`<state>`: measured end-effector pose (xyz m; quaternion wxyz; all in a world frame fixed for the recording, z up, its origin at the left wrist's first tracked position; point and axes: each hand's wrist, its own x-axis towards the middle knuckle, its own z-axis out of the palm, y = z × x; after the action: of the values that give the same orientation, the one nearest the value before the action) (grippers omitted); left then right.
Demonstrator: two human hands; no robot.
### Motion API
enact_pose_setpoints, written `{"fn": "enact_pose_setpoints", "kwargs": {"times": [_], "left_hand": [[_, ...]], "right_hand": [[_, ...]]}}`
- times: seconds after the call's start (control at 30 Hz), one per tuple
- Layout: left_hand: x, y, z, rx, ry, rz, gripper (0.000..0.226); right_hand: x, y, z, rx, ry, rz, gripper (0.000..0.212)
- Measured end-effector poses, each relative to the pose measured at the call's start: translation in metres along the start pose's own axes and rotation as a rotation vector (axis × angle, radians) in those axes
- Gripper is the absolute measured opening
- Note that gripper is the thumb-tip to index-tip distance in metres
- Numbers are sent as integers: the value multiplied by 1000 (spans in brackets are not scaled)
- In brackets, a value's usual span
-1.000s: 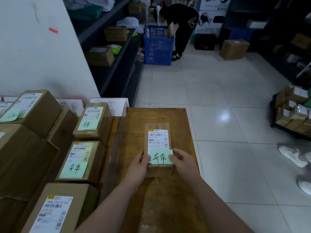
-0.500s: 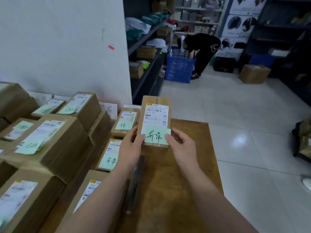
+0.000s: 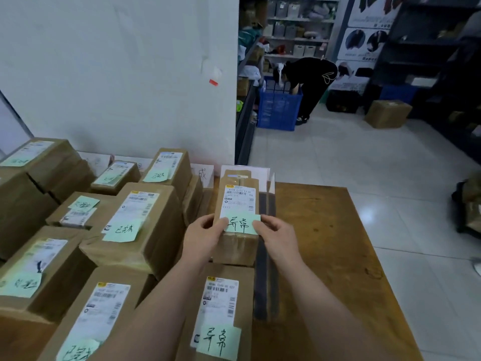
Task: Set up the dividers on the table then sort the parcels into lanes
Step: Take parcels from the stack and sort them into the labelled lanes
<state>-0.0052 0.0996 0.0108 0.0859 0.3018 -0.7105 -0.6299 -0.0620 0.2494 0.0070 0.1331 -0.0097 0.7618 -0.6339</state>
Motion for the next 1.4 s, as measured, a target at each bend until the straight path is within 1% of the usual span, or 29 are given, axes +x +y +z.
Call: {"fn": "enact_pose_setpoints", "kwargs": {"times": [0.13,0.3,0.4,0.57,0.73,0.9,0.97,1.07,1.17,1.27,1.4], "left_hand": [[13,-11,-10,17,-46,-6,35],[22,-17,-12,23,-103,23,24],[28,-18,-13,28,-123,31,21],[35,-20,-16,36,-131,45,18],[41,-19,-18,48,-141,37,24],[39,-24,-18,34,-150,8,18],[39,-24,-19,45,-153,11,21],[39,-23,-20,62,-159,13,36],[39,-23,-21,89,-154,13,48],[37,-24,-23,119,-149,22,50],[32,-24,-25,156,-130,62,49]], "right_hand": [[0,10,17,-32,26,40,38],[2,11,23,-41,57,50,32],[5,11,25,-58,73,49,32],[10,8,30,-111,73,38,34],[16,3,32,-144,83,41,36],[16,10,32,-189,62,57,40],[15,11,33,-201,64,55,39],[11,9,35,-228,61,49,36],[9,6,37,-259,71,40,40],[6,1,41,-312,73,15,42],[3,-4,44,-366,66,-12,34]]}}
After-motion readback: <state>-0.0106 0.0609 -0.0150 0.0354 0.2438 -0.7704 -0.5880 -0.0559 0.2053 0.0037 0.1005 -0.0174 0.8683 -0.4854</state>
